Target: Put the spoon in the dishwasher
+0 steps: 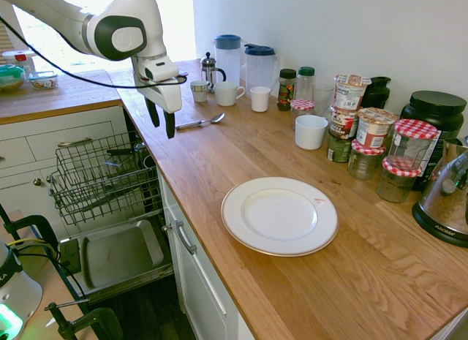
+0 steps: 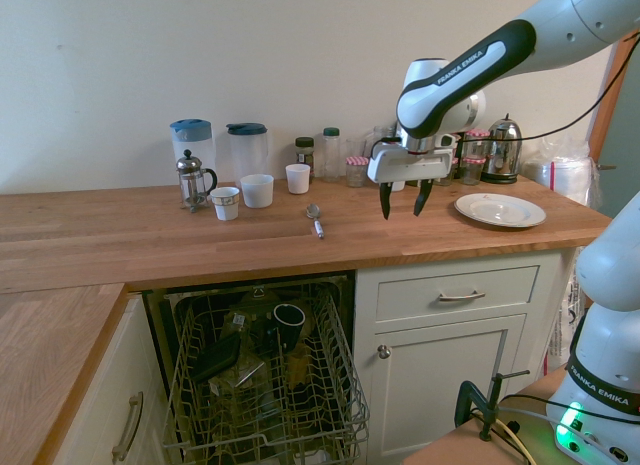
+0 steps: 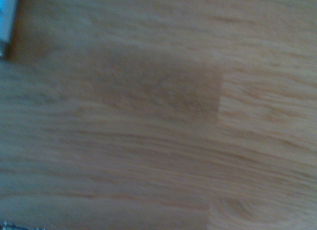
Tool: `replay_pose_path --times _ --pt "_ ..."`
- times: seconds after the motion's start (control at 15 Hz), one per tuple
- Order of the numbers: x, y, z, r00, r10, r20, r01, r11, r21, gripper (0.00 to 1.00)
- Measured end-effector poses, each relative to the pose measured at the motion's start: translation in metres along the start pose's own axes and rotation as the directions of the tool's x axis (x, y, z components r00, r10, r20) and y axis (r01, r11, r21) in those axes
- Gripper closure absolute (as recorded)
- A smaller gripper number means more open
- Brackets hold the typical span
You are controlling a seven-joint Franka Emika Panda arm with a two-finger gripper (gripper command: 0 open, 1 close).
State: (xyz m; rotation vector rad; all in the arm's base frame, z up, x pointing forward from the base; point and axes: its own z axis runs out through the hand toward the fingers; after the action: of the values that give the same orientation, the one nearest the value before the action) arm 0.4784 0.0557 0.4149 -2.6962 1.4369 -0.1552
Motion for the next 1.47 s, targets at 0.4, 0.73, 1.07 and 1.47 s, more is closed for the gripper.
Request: replay_pose_path --times 0.4,0.73,1.07,1.47 --pt "-0.002 -0.111 0.010 0.992 0.120 -0.049 -0.118 0.993 0.031 0.00" --pt "0.017 -0.189 0.050 0.990 0.133 -0.053 -0.132 0.991 0.016 0.00" --pt "0.036 -0.225 0.085 0.989 0.143 -0.038 -0.144 0.989 -0.037 0.00" --pt "0.046 -0.234 0.105 0.990 0.140 -0.015 -0.141 0.988 -0.066 0.00"
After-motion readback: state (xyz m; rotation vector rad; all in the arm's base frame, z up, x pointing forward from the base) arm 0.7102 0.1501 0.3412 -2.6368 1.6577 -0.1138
